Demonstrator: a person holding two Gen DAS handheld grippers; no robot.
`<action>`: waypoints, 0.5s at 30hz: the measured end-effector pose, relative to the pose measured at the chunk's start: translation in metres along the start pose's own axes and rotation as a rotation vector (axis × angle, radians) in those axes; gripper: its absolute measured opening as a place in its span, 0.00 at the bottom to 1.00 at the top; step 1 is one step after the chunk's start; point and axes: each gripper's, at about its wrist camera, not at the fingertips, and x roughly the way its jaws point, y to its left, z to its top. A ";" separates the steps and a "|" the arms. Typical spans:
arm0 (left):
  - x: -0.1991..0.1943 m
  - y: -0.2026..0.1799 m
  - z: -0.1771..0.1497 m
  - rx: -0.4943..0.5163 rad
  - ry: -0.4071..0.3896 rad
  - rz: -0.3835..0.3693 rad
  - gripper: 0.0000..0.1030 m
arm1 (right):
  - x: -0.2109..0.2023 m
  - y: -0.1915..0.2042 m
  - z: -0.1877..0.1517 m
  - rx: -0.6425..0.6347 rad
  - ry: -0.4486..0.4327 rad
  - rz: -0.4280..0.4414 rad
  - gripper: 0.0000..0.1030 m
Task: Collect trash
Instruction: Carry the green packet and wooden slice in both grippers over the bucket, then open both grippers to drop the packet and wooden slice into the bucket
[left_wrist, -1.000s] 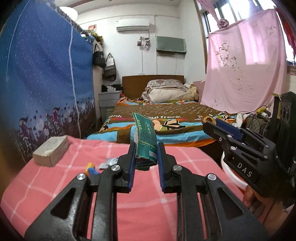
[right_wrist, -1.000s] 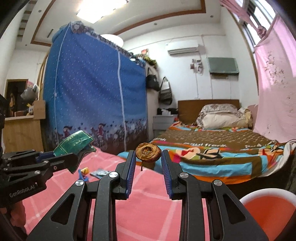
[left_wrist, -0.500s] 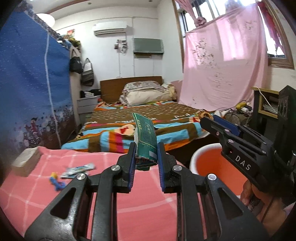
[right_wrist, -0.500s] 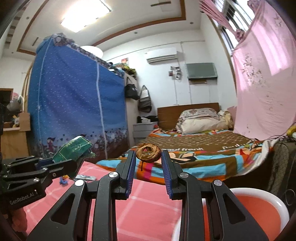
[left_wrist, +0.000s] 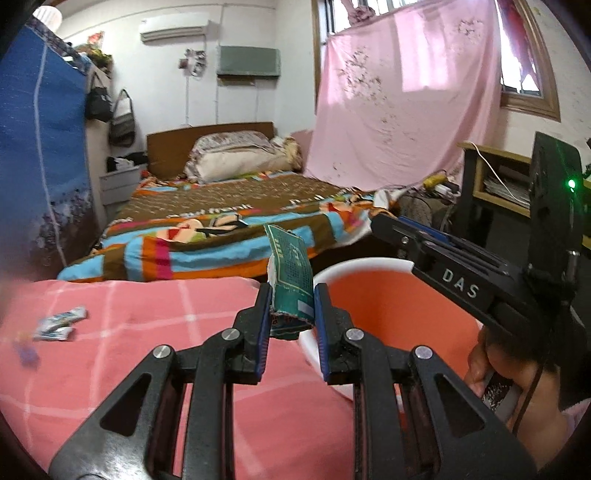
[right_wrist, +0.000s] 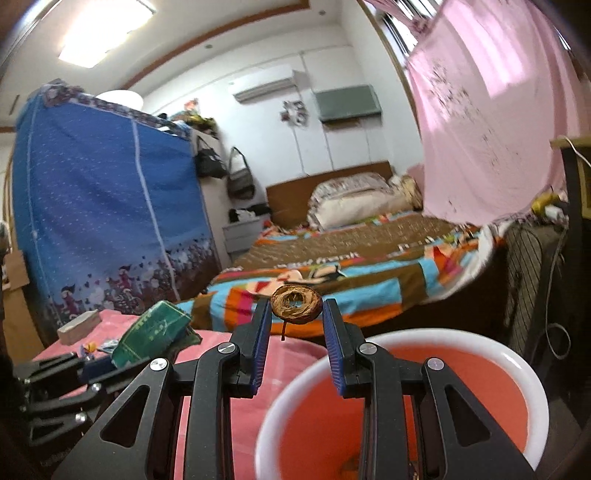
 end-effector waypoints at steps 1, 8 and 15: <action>0.002 -0.003 0.001 0.001 0.008 -0.008 0.25 | -0.001 -0.003 0.000 0.003 0.006 -0.005 0.26; 0.026 -0.014 0.001 -0.053 0.111 -0.095 0.25 | -0.002 -0.022 -0.001 0.026 0.061 -0.041 0.26; 0.043 -0.020 -0.003 -0.112 0.190 -0.142 0.27 | 0.002 -0.037 -0.002 0.060 0.106 -0.063 0.26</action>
